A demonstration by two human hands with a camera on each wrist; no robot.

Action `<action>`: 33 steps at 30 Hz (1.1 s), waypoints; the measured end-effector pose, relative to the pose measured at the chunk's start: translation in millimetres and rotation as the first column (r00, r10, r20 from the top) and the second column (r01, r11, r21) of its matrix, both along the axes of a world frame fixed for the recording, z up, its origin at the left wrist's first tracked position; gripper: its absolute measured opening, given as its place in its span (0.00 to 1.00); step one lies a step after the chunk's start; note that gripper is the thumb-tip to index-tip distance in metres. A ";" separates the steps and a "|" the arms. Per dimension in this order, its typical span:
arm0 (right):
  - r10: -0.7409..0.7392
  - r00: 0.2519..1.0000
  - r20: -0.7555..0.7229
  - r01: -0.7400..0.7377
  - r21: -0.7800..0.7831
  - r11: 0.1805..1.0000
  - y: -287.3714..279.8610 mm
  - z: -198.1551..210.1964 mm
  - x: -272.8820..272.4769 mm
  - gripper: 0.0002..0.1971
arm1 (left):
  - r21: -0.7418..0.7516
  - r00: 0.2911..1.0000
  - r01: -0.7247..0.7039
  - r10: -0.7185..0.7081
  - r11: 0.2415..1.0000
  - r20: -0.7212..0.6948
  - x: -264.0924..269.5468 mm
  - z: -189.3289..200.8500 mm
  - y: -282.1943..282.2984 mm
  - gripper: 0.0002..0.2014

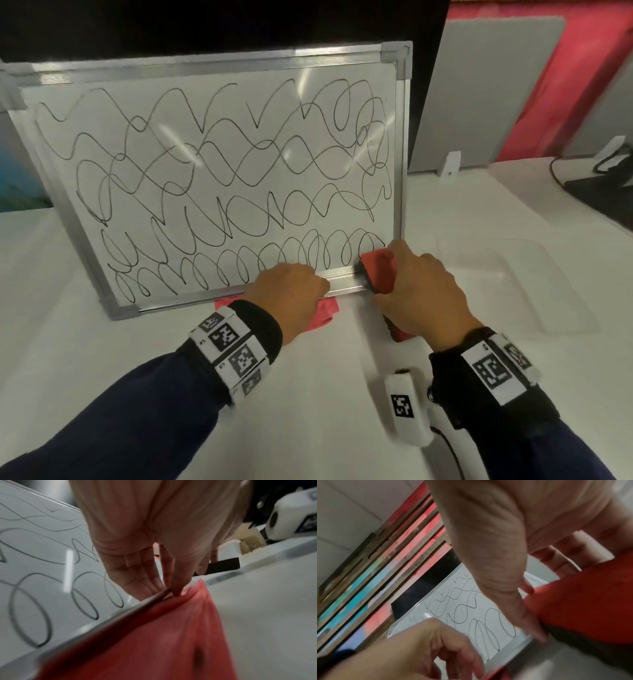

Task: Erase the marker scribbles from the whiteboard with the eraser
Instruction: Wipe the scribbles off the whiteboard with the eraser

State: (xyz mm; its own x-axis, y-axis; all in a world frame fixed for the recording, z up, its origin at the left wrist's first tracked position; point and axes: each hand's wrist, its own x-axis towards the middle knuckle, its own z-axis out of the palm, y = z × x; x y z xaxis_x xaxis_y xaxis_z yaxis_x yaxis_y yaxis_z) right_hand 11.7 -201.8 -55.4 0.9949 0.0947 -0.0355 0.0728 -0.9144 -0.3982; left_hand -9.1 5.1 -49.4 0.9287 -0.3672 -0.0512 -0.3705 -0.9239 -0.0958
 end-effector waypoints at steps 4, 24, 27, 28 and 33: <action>0.014 1.000 0.002 -0.013 -0.040 0.999 -3.2 9.9 6.2 0.29 | -0.001 0.998 -0.026 0.026 1.000 -0.063 2.1 13.3 -4.9 0.17; 0.073 0.789 0.611 -0.161 0.091 0.983 21.7 125.3 89.5 0.29 | -0.158 0.994 -0.042 0.026 0.986 -0.104 -6.0 15.3 8.2 0.12; 0.077 0.788 0.611 -0.153 0.072 0.986 24.5 124.0 98.1 0.29 | -0.190 0.994 -0.038 0.018 0.981 -0.107 -3.7 12.3 9.8 0.12; 0.072 0.788 0.611 -0.152 0.080 0.985 25.1 120.3 97.9 0.29 | -0.193 0.995 -0.036 0.016 0.981 -0.103 -3.3 10.9 9.9 0.11; 0.042 0.833 0.552 -0.123 0.111 0.986 22.7 83.4 78.2 0.29 | -0.204 0.996 -0.012 -0.006 0.979 -0.086 -2.1 8.0 9.9 0.11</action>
